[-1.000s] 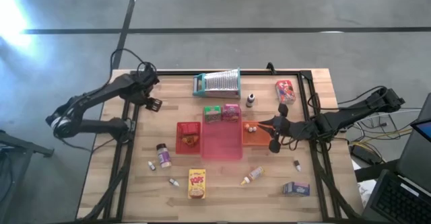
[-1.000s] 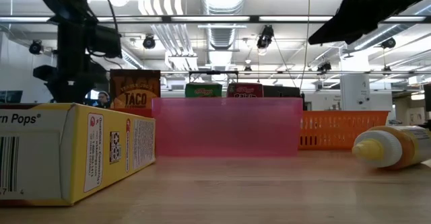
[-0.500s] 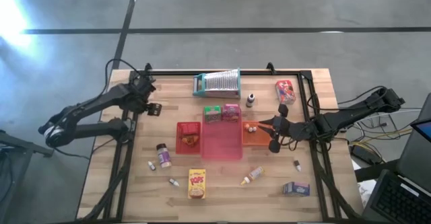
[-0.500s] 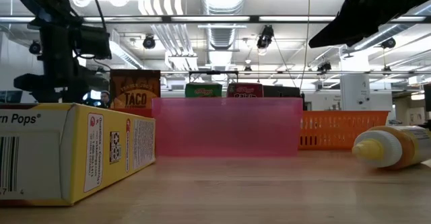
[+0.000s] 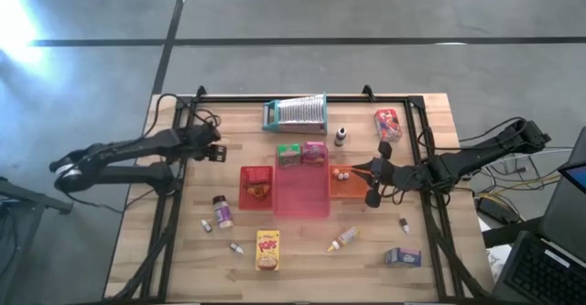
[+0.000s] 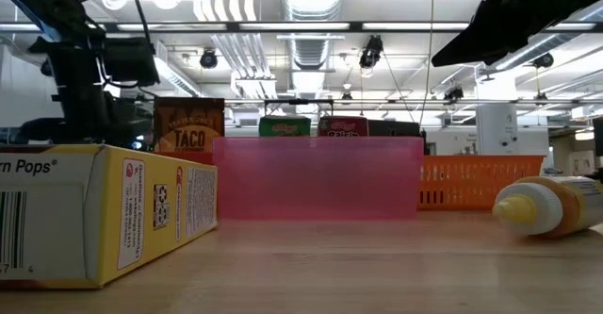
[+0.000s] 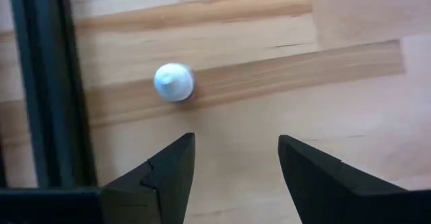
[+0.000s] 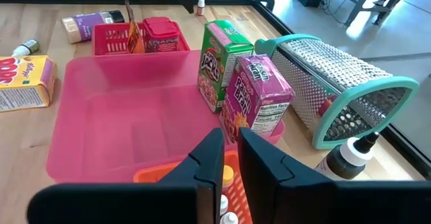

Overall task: Pick & Place Kitchen Items
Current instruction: Put the small orange food coloring bottle into the orange bin

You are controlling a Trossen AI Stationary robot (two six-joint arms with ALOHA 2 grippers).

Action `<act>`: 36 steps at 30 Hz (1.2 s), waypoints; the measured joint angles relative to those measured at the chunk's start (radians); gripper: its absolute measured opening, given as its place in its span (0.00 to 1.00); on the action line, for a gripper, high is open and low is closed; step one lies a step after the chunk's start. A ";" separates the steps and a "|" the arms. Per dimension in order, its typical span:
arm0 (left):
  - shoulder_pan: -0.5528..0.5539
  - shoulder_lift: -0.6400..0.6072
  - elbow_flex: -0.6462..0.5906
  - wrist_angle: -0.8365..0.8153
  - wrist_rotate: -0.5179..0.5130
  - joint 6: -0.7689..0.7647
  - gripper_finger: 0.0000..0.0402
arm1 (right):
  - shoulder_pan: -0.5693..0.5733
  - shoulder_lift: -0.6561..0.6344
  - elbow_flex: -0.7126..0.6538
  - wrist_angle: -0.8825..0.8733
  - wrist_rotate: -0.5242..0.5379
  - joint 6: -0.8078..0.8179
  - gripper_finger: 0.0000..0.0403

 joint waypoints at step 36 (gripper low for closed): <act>-0.032 0.013 -0.178 0.267 -0.255 -0.156 0.54 | 0.000 0.000 0.000 0.016 -0.001 0.003 0.17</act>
